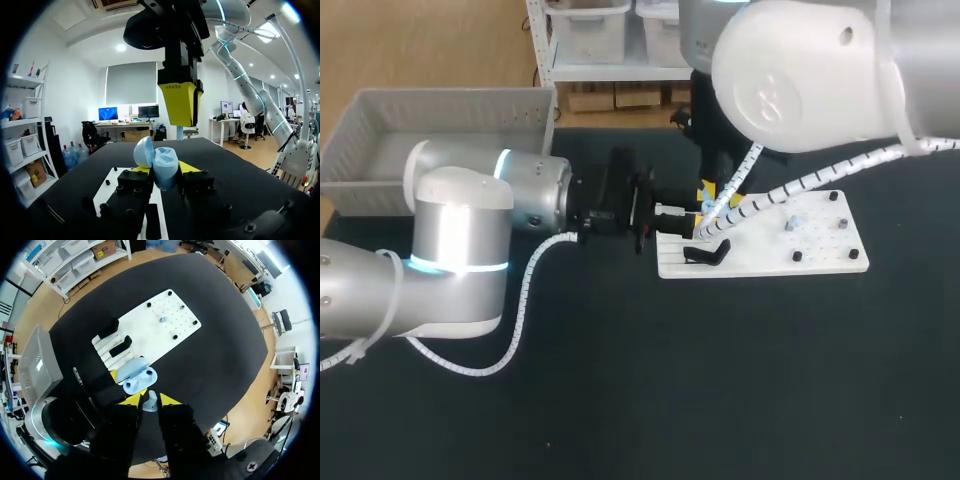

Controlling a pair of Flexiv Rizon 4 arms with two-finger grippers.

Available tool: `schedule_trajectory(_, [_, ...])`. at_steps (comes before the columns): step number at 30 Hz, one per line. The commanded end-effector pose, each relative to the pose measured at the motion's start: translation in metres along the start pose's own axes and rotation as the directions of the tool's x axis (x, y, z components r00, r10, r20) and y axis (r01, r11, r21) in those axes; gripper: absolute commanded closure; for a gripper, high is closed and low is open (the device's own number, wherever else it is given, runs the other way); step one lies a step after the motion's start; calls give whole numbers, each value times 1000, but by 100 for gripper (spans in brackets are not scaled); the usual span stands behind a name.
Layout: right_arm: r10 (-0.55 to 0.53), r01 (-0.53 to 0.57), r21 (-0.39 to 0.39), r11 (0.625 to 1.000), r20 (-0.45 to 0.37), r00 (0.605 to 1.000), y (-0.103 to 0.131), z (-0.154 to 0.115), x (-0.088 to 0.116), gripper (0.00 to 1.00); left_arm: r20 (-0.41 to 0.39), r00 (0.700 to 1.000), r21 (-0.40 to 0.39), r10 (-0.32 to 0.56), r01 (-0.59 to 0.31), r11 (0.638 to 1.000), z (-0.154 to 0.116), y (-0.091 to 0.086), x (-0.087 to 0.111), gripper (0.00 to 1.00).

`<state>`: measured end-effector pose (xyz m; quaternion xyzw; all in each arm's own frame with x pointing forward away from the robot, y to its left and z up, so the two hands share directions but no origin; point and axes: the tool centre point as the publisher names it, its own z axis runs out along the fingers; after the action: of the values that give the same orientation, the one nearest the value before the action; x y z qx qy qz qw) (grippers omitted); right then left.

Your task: Pick up each earbud case from the left stands, insert the matching earbuds, close the lid, and place the case in the box.

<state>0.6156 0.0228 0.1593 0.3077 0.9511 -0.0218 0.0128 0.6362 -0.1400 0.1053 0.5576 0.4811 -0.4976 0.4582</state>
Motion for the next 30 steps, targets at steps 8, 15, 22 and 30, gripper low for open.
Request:
schedule_trajectory(8, [13, -13, -6, 1000, -12, 1000, 3, 6, -7, 100, 2, 1000, -10, 3, -3, 1000, 0, -3, 0, 100])
schedule_trajectory(15, [23, -23, -2, 1000, -17, 1000, 6, 9, -11, 100, 2, 1000, -10, 3, -3, 1000, 0, -3, 0, 100])
schedule_trajectory(22, [32, -32, -7, 999, -22, 999, 5, 13, -14, 100, 2, 1000, -10, 3, -3, 1000, 0, -3, 0, 100])
schedule_trajectory(30, [40, -40, -6, 999, -19, 999, 4, 15, -18, 100, 2, 1000, -10, 3, -3, 1000, 0, -3, 0, 100])
